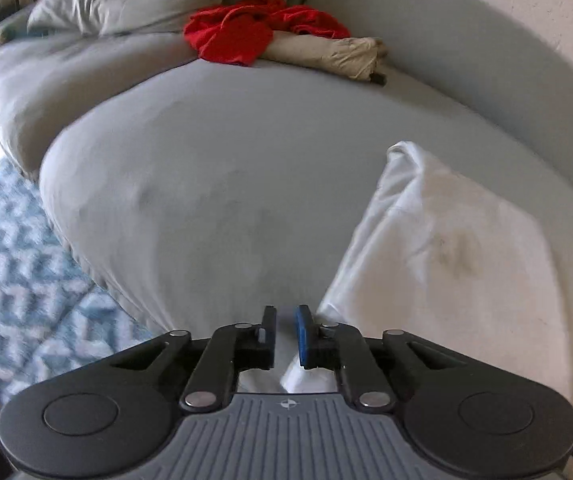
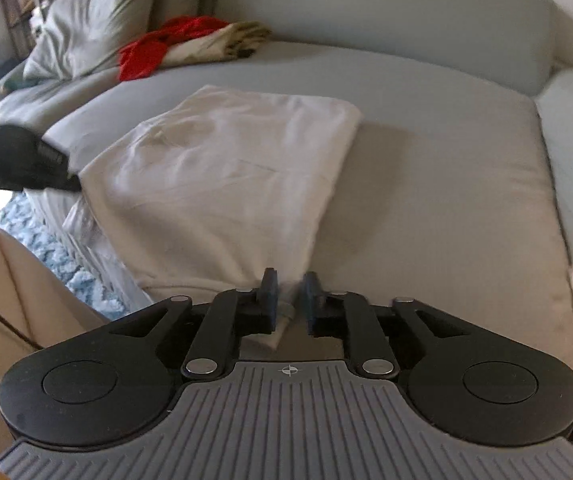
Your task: Fold clothes
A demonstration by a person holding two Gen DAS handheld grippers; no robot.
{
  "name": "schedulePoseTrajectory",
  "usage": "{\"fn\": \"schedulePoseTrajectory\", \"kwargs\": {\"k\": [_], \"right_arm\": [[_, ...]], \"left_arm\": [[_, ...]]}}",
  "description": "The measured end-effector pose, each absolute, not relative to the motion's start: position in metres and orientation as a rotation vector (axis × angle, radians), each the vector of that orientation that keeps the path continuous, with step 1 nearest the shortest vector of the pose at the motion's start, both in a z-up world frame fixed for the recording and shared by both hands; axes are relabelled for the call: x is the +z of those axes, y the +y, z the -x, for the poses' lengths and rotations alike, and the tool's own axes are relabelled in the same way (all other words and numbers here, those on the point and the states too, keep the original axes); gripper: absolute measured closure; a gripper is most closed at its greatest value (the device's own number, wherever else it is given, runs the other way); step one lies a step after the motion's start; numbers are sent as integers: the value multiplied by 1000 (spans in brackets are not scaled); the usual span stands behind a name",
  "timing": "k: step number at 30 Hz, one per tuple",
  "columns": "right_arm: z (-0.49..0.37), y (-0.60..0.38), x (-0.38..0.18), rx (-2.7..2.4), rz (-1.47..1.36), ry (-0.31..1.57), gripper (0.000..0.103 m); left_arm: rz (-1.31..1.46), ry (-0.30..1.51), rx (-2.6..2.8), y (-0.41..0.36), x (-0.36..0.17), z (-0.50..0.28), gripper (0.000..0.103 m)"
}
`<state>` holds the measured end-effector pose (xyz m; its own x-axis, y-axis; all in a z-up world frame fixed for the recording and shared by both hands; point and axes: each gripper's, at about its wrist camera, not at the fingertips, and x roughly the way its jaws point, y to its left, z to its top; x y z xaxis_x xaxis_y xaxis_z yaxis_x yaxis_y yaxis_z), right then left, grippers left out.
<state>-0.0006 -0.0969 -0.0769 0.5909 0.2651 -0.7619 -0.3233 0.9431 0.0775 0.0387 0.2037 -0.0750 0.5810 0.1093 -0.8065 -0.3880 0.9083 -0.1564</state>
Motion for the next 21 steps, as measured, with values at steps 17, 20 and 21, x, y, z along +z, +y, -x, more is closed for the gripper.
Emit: {"fn": "schedulePoseTrajectory", "kwargs": {"k": [17, 20, 21], "right_arm": [[-123, -101, -77, 359, -295, 771, 89], [-153, -98, -84, 313, -366, 763, 89], [-163, -97, -87, 316, -395, 771, 89]], "left_arm": [[358, 714, -44, 151, -59, -141, 86], [460, 734, -82, 158, -67, -178, 87], [492, 743, -105, 160, -70, -187, 87]]}}
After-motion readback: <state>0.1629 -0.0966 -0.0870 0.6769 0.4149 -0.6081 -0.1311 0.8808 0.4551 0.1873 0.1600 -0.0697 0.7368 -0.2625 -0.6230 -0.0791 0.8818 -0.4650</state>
